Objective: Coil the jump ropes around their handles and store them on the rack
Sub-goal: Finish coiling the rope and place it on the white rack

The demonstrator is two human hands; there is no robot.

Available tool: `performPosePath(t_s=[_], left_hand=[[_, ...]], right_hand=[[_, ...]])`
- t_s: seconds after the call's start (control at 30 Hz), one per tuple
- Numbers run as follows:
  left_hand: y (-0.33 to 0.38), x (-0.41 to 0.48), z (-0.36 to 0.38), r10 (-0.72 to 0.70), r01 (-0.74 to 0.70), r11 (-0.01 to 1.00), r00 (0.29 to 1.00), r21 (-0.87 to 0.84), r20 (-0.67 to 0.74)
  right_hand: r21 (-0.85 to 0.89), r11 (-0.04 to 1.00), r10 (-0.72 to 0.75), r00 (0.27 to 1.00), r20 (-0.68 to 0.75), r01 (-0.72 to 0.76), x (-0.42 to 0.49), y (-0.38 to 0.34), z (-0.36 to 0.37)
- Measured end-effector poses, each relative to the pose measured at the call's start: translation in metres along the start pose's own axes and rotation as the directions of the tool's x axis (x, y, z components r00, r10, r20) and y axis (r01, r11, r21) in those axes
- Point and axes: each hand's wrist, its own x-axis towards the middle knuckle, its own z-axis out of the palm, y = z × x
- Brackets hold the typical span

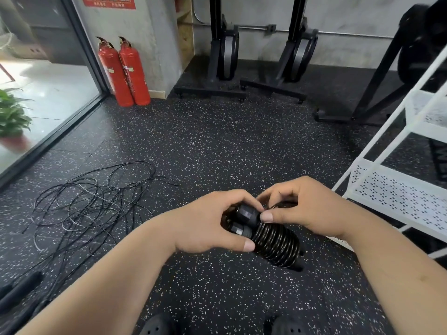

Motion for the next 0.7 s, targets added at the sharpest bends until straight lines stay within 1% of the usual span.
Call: performPosePath(t_s=[0.03, 0.1, 0.2, 0.27, 0.33, 0.43, 0.5, 0.6, 0.63, 0.7], left_hand=[[0.0, -0.002, -0.002, 0.003, -0.003, 1.0, 1.0, -0.026, -0.004], [0.0, -0.005, -0.006, 0.004, -0.008, 0.994, 0.999, -0.112, -0.039], [-0.003, -0.006, -0.009, -0.055, 0.003, 0.961, 0.982, -0.276, -0.179], [-0.005, -0.001, -0.009, -0.115, 0.006, 0.937, 0.95, -0.35, -0.291], [-0.006, 0.003, -0.006, -0.179, 0.01, 0.919, 0.901, -0.395, -0.395], [-0.007, 0.012, 0.005, -0.259, 0.02, 0.903, 0.823, -0.429, -0.506], [-0.003, 0.017, 0.012, -0.293, 0.026, 0.893, 0.792, -0.45, -0.535], [0.016, 0.019, 0.024, -0.3, 0.022, 0.886, 0.788, -0.463, -0.537], [0.022, 0.018, 0.028, -0.311, 0.004, 0.864, 0.79, -0.503, -0.528], [0.032, 0.019, 0.035, -0.375, -0.009, 0.784, 0.79, -0.621, -0.485]], right_hand=[[0.049, 0.999, 0.0, 1.0, -0.006, 0.001, 0.0, -0.002, 0.002], [0.118, 0.993, -0.009, 0.996, -0.09, 0.019, 0.0, -0.005, 0.006], [0.248, 0.968, 0.01, 0.975, -0.222, 0.047, 0.003, -0.011, 0.013], [0.31, 0.949, 0.049, 0.946, -0.32, 0.055, 0.007, -0.013, 0.017], [0.311, 0.949, 0.081, 0.901, -0.427, 0.062, 0.011, -0.015, 0.023], [0.272, 0.959, 0.092, 0.821, -0.564, 0.079, 0.016, -0.02, 0.032], [0.211, 0.976, 0.091, 0.766, -0.637, 0.059, 0.017, -0.024, 0.037], [0.049, 0.999, 0.026, 0.713, -0.701, 0.011, 0.016, -0.03, 0.046], [-0.014, 1.0, -0.013, 0.696, -0.718, 0.005, 0.015, -0.032, 0.05], [-0.111, 0.994, -0.087, 0.661, -0.745, 0.005, 0.012, -0.038, 0.058]])
